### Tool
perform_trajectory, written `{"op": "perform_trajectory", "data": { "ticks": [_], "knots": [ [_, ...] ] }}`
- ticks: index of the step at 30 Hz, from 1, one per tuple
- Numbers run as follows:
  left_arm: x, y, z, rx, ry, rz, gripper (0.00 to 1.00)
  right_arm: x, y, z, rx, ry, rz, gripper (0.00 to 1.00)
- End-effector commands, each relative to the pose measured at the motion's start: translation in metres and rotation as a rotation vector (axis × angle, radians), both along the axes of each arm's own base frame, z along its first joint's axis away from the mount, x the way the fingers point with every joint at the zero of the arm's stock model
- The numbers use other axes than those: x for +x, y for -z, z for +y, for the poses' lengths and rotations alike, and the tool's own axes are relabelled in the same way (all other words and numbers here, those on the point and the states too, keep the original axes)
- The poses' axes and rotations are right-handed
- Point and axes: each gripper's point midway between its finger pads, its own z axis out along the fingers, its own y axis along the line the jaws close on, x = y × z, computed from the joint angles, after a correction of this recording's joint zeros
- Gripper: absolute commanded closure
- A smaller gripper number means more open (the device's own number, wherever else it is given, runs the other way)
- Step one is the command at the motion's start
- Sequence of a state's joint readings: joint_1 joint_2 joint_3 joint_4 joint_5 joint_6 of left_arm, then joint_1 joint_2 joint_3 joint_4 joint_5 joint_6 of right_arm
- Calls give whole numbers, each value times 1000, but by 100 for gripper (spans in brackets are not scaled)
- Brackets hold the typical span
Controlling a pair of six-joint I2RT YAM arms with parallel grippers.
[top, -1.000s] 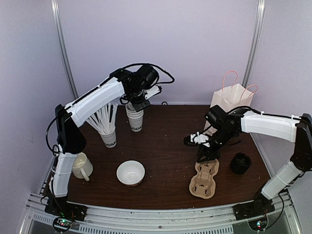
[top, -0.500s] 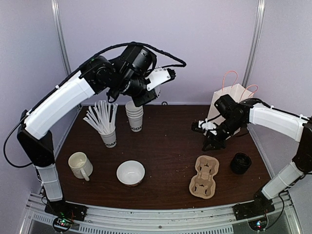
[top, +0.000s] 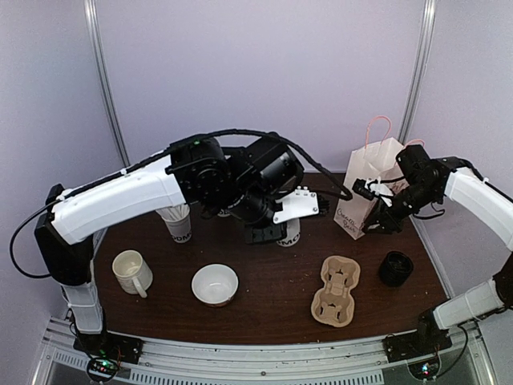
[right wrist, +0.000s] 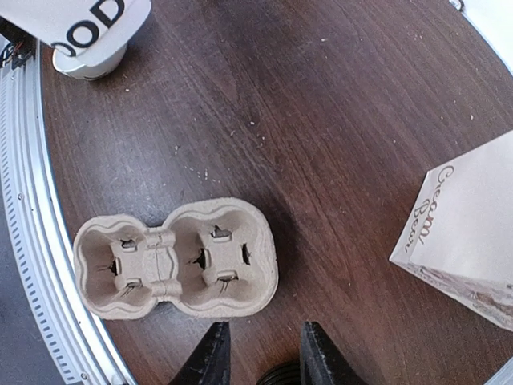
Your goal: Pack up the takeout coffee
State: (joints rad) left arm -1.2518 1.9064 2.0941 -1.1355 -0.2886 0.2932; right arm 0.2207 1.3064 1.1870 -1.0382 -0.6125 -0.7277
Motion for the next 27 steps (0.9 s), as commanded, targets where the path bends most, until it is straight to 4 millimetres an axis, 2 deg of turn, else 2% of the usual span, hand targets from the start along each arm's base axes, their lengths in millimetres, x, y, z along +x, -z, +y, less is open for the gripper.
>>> {"op": "perform_trajectory", "data": {
  "ticks": [1, 5, 9, 11, 14, 17, 21, 25, 27],
  "knots": [
    [-15, 38, -16, 41, 36, 100, 100, -16, 9, -22, -80, 77, 35, 67],
    [-14, 66, -18, 125, 42, 81, 100, -24, 16, -42, -165, 123, 39, 67],
    [-16, 84, -20, 167, 47, 87, 100, -39, 26, -67, -279, 162, 57, 65],
    [-18, 93, -22, 187, 58, 90, 100, -43, 34, -84, -342, 207, 58, 57],
    [-15, 105, -26, 210, 57, 81, 100, -49, 47, -104, -418, 252, 98, 38],
    [-17, 119, -31, 216, 67, 99, 100, -48, 56, -116, -443, 290, 129, 24],
    [-8, 131, -32, 237, 49, 52, 100, -42, 61, -127, -443, 343, 155, 14],
    [-11, 138, -37, 220, 63, 70, 100, -39, 68, -133, -437, 362, 195, 2],
    [-12, 142, -39, 218, 66, 80, 100, -38, 73, -138, -436, 373, 224, 1]
  ]
}}
